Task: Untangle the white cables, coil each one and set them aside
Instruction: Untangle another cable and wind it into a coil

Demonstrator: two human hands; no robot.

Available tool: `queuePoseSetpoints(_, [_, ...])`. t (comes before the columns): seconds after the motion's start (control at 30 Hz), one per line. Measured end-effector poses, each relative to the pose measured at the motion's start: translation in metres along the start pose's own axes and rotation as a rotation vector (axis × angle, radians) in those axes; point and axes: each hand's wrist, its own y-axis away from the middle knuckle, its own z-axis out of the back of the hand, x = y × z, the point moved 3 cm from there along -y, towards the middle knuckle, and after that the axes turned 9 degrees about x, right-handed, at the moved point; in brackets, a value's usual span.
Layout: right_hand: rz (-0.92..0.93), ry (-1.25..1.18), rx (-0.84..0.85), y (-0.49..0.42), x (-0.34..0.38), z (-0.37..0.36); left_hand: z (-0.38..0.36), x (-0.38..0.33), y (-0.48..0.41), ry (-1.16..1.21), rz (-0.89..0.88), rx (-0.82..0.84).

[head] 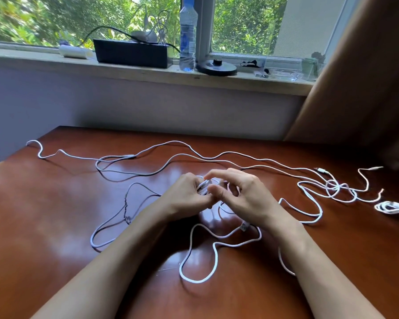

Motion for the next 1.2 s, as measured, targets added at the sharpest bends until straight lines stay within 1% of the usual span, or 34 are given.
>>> queuePoseSetpoints(0.1, [0.006, 0.026, 0.017, 0.001, -0.002, 0.003, 0.005, -0.004, 0.001, -0.015, -0.041, 0.006])
queuePoseSetpoints(0.2, [0.018, 0.059, -0.002, 0.001, -0.003, 0.003, 0.008, -0.006, 0.002, -0.193, -0.130, -0.018])
queuePoseSetpoints(0.3, [0.058, 0.098, -0.071, 0.000, 0.000, 0.001, 0.010, -0.009, 0.004, -0.349, -0.181, -0.063])
queuePoseSetpoints(0.43, [0.120, 0.115, -0.135, 0.000, 0.009, 0.004, 0.021, -0.017, 0.006, -0.397, -0.216, -0.150])
queuePoseSetpoints(0.53, [0.139, 0.077, -0.157, -0.001, 0.012, 0.006, 0.022, -0.020, 0.008, -0.405, -0.255, -0.167])
queuePoseSetpoints(0.63, [0.153, 0.046, -0.196, 0.000, 0.015, 0.009, 0.026, -0.025, 0.010, -0.494, -0.309, -0.257])
queuePoseSetpoints(0.73, [0.195, 0.077, -0.243, 0.001, 0.020, 0.013, 0.029, -0.033, 0.011, -0.566, -0.355, -0.322])
queuePoseSetpoints(0.83, [0.208, 0.083, -0.240, 0.000, 0.020, 0.013, 0.029, -0.034, 0.011, -0.631, -0.333, -0.344])
queuePoseSetpoints(0.93, [0.195, 0.078, -0.200, 0.001, 0.018, 0.011, 0.027, -0.029, 0.011, -0.572, -0.292, -0.302])
queuePoseSetpoints(1.07, [0.188, 0.047, -0.160, 0.001, 0.015, 0.009, 0.022, -0.027, 0.008, -0.456, -0.306, -0.210])
queuePoseSetpoints(1.2, [0.207, 0.030, -0.138, 0.000, 0.012, 0.006, 0.018, -0.026, 0.006, -0.252, -0.290, -0.130])
